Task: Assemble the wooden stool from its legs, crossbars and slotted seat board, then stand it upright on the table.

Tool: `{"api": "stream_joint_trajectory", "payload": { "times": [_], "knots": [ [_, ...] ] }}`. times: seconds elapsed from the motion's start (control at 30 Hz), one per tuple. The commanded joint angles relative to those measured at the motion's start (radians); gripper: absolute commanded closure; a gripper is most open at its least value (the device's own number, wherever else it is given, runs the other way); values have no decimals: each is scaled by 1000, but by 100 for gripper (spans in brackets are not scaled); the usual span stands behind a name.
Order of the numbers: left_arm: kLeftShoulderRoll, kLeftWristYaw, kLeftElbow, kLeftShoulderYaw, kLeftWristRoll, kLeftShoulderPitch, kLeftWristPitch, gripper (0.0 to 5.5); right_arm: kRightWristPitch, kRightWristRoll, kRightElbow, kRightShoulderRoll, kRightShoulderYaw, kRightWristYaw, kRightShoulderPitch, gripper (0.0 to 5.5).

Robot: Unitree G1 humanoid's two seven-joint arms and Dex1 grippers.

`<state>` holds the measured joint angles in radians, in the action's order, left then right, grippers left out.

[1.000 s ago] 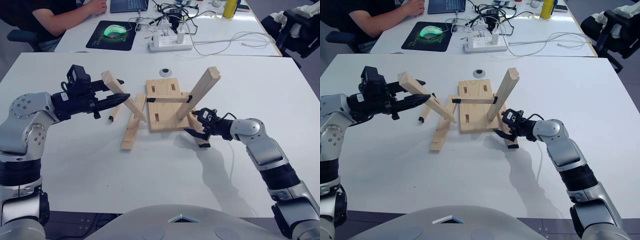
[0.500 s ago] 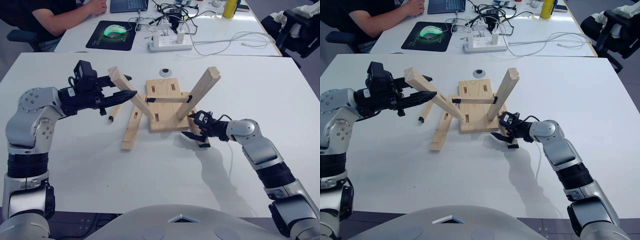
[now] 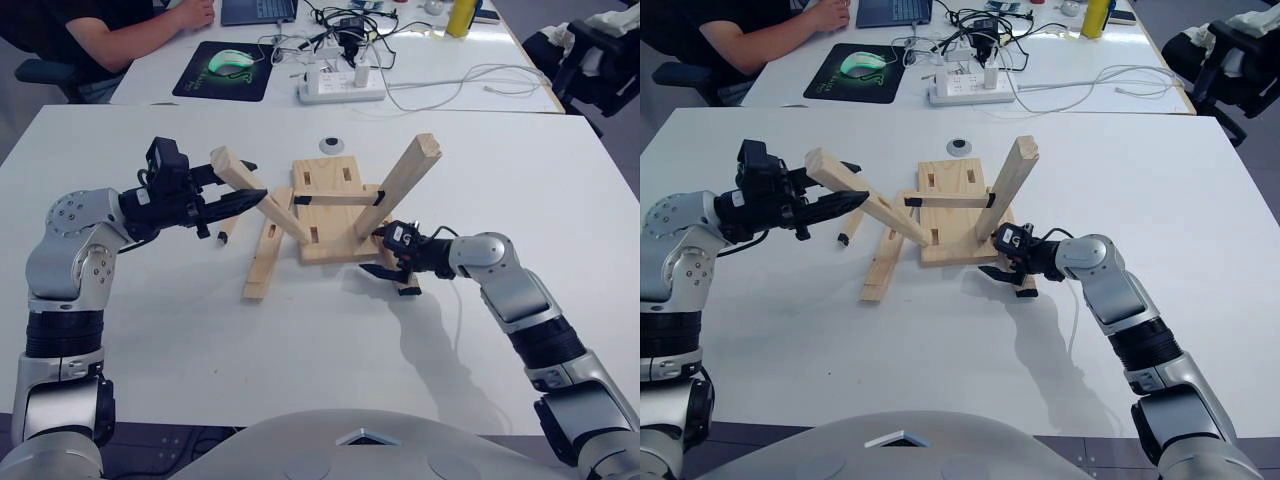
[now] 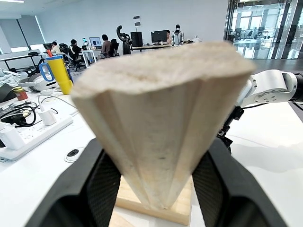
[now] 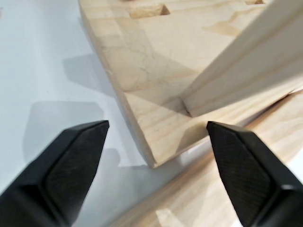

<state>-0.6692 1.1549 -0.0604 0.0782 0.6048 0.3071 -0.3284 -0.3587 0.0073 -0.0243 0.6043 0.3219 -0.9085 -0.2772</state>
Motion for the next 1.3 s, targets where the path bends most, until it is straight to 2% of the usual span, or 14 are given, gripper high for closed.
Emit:
{"api": "stream_joint_trajectory", "payload": {
  "times": [0.03, 0.4, 0.93, 1.3],
  "knots": [
    [-35, 31, 26, -56, -58, -25, -27, 342, 5, -13, 9, -1, 10, -8, -17, 166],
    [-149, 114, 67, -139, -120, 50, -44, 342, -25, -43, -24, 4, 19, 13, 31, 166],
    [-133, 133, 51, -86, -35, 257, -160, 342, -70, -40, -66, -10, 21, 52, 91, 166],
    [-101, 189, 141, -148, -131, 247, -55, 342, -78, -43, -68, -9, 43, 49, 91, 166]
  ]
}}
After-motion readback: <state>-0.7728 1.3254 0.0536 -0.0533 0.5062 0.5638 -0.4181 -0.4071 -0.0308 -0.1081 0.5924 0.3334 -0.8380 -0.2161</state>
